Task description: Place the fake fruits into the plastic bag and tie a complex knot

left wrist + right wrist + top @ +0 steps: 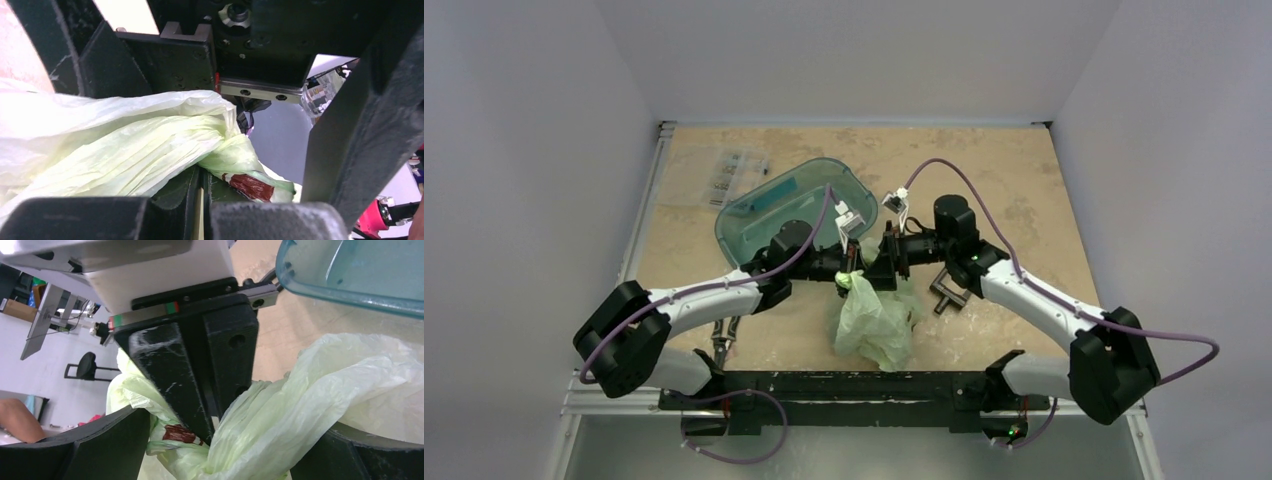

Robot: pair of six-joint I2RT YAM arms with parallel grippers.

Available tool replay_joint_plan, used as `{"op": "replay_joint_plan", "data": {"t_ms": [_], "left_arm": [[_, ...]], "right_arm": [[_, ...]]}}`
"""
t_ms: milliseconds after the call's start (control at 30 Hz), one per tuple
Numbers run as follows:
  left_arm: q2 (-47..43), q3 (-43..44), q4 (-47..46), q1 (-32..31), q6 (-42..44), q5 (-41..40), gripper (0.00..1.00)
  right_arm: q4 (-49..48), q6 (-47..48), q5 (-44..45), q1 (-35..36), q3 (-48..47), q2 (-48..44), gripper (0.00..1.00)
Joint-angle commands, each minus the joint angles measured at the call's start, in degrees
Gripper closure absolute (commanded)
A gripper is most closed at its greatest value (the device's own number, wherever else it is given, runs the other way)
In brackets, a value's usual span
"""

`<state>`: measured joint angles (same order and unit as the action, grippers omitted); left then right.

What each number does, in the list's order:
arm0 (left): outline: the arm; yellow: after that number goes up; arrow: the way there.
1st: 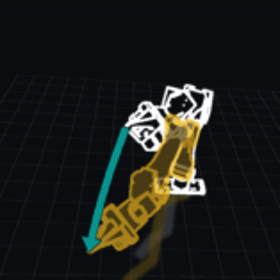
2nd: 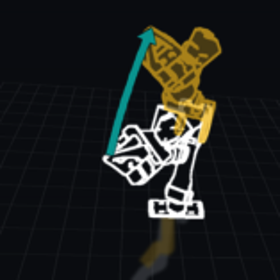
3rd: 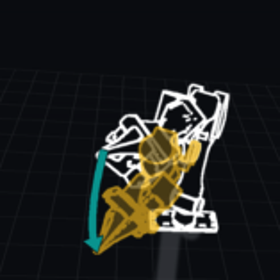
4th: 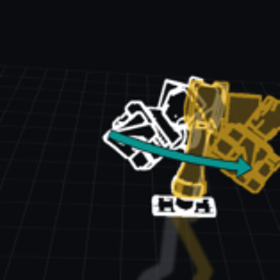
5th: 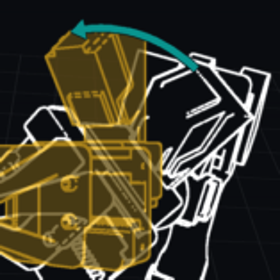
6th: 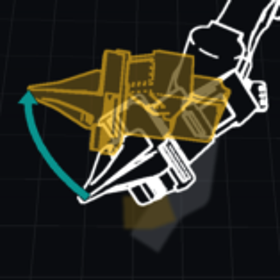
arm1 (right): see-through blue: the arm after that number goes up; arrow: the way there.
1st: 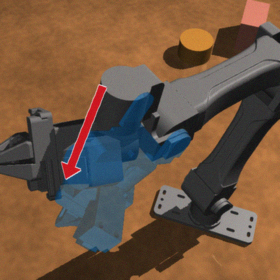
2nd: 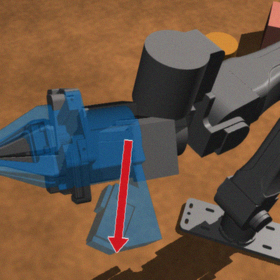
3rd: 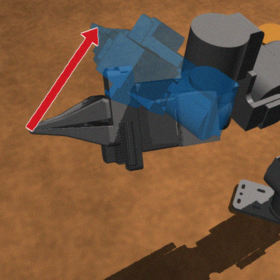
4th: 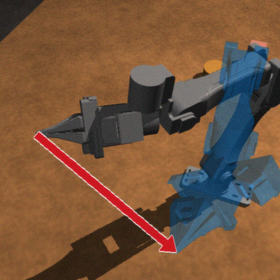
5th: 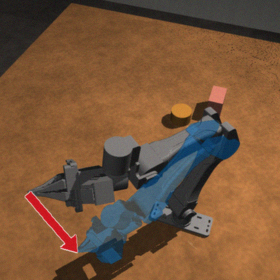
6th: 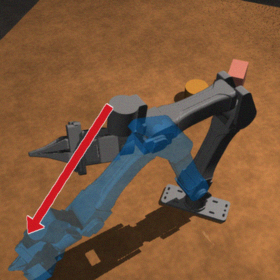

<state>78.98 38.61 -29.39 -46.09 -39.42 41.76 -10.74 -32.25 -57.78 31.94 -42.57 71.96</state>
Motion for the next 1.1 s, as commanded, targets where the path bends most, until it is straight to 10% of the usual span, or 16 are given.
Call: {"op": "replay_joint_plan", "data": {"t_ms": [0,300,500,767,1067], "left_arm": [[0.5,1.9,-4.2,-0.6,0.3,1.0,1.0],[-3.9,-0.7,-1.1,1.8,2.3,0.2,1.0],[-3.9,0.7,-0.9,1.9,2.7,1.0,1.0],[-2.8,2.4,-3.1,1.9,0.7,0.8,1.0],[-2.3,4.6,-5.1,1.7,-3.3,0.3,1.0]], "right_arm": [[-2.5,1.4,1.5,-0.6,-0.5,-5.1,0.08],[40.5,30.4,-2.5,-10.3,-8.6,-11.1,0.15],[43.6,29.0,-4.0,-13.8,-10.9,-12.5,0.2],[35.1,25.3,-3.9,-13.3,-5.4,-10.0,0.61],[27.5,20.8,-2.9,-8.5,-2.8,-9.4,0.28]]}}
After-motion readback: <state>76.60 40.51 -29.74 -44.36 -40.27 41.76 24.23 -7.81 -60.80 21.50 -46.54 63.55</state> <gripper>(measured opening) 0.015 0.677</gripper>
